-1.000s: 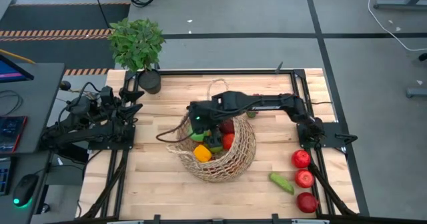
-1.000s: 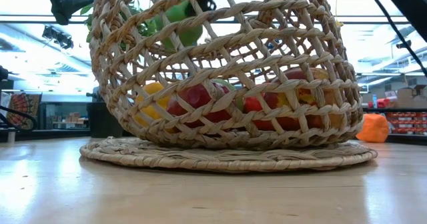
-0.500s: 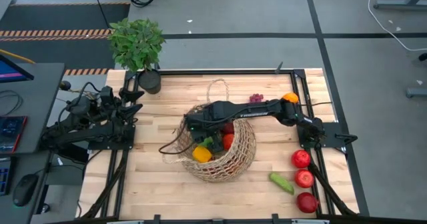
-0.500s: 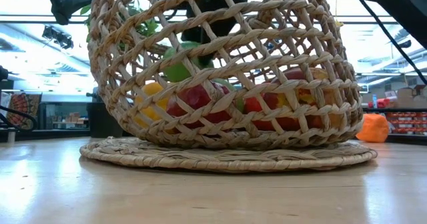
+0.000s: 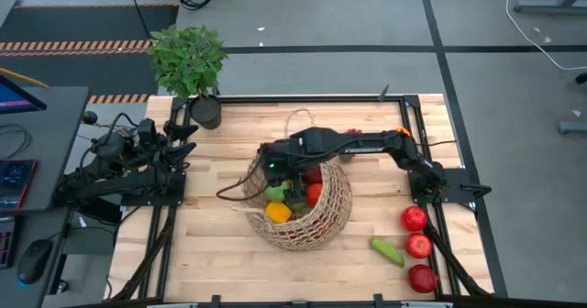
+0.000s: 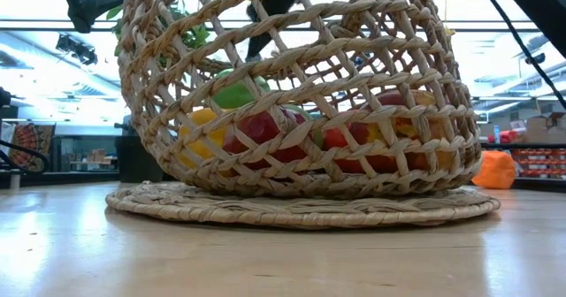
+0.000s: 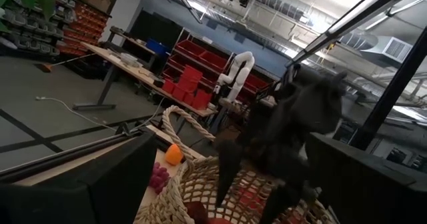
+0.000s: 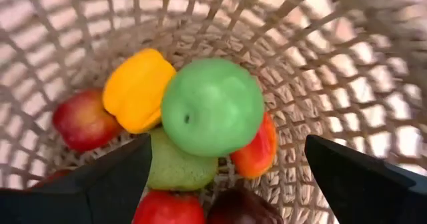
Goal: Build produce basket
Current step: Put the green cucumber into the brown basket
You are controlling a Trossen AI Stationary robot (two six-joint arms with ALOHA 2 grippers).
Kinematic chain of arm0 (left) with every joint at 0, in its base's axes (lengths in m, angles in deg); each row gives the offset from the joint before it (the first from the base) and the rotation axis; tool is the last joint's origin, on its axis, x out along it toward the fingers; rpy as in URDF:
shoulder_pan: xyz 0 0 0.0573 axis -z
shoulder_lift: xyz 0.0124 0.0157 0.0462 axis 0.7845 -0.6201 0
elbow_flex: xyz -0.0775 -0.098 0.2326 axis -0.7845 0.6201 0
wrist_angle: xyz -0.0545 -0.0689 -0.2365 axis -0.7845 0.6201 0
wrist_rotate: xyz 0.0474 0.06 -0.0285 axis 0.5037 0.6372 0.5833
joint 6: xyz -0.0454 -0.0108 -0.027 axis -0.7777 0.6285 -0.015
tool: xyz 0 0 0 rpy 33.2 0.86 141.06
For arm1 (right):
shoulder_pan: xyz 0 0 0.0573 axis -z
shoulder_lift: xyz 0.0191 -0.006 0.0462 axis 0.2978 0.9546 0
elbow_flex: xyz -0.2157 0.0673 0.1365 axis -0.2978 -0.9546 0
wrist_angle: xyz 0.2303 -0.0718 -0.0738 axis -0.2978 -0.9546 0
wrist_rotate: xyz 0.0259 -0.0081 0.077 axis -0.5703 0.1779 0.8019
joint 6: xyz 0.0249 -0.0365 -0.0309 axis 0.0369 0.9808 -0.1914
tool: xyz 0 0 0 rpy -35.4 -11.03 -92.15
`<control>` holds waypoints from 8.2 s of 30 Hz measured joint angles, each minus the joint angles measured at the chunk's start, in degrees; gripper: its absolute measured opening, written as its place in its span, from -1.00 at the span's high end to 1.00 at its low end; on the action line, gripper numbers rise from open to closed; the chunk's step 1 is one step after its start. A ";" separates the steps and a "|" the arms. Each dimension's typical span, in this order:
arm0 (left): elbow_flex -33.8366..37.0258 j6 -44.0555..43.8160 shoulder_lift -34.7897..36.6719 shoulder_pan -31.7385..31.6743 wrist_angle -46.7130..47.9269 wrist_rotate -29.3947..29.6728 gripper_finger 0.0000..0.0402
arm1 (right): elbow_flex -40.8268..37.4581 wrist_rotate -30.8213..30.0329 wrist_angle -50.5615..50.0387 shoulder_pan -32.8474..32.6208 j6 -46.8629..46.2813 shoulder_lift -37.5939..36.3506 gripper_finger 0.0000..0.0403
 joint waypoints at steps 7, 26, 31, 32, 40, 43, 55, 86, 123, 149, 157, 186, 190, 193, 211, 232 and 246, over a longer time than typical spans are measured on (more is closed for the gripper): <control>0.00 0.00 0.00 0.00 -0.01 -0.01 -0.94 | 0.02 -0.24 0.04 0.47 -2.88 -5.45 -0.98; -0.01 -0.01 0.00 0.01 0.01 0.01 -0.94 | -0.07 -10.25 -4.72 6.80 -10.02 -20.67 -0.98; 0.00 -0.01 0.00 -0.01 0.04 -0.01 -0.94 | -0.03 -10.32 -9.44 11.37 -11.95 -27.53 -0.98; -0.01 -0.01 0.00 0.01 0.03 -0.01 -0.94 | -0.29 -10.36 -10.51 12.62 -12.57 -28.55 -0.98; 0.01 0.01 0.00 0.00 0.01 0.01 -0.94 | -10.77 -10.47 -10.33 19.44 -20.23 -36.43 -0.98; 0.00 0.01 0.00 -0.01 0.01 0.01 -0.94 | -17.77 -8.82 -7.35 19.29 -25.37 -39.48 -0.98; 0.00 -0.01 0.00 0.00 0.01 -0.01 -0.94 | -49.76 0.09 0.03 2.35 -42.59 -54.88 -0.98; 0.01 -0.01 0.00 0.01 0.02 0.00 -0.94 | -80.81 6.02 27.17 -33.91 -76.50 -49.75 -0.81; -0.01 -0.01 0.00 0.01 -0.05 -0.01 -0.94 | -88.08 -0.12 36.29 -41.26 -84.42 -33.81 -0.30; -0.01 -0.01 0.00 0.01 0.01 0.01 -0.94 | -88.02 -16.14 87.61 -35.32 -69.24 -57.03 0.23; -0.01 -0.01 0.00 -0.01 0.04 -0.01 -0.94 | -88.02 -16.06 109.29 -31.72 -68.82 -57.78 0.23; -0.01 0.00 0.00 0.00 0.02 0.01 -0.94 | -87.44 -16.59 119.55 -29.95 -62.74 -57.28 0.23; -0.01 -0.01 0.00 0.01 0.04 0.01 -0.94 | -80.35 -16.33 111.25 -27.13 -55.10 -57.28 0.23; -0.01 -0.01 0.00 0.00 0.02 0.00 -0.94 | -72.12 -16.24 96.25 -24.17 -48.41 -57.28 0.23; -0.01 -0.01 0.00 0.01 0.00 0.00 -0.94 | -48.01 -15.87 80.97 -19.79 29.78 -46.34 0.23; -0.01 -0.01 0.00 0.01 0.01 0.01 -0.94 | -43.17 -40.36 85.38 -25.93 81.11 -35.64 0.22; -0.01 -0.01 0.00 0.00 0.01 0.01 -0.94 | -43.17 -40.38 91.45 -25.54 72.39 -35.88 0.22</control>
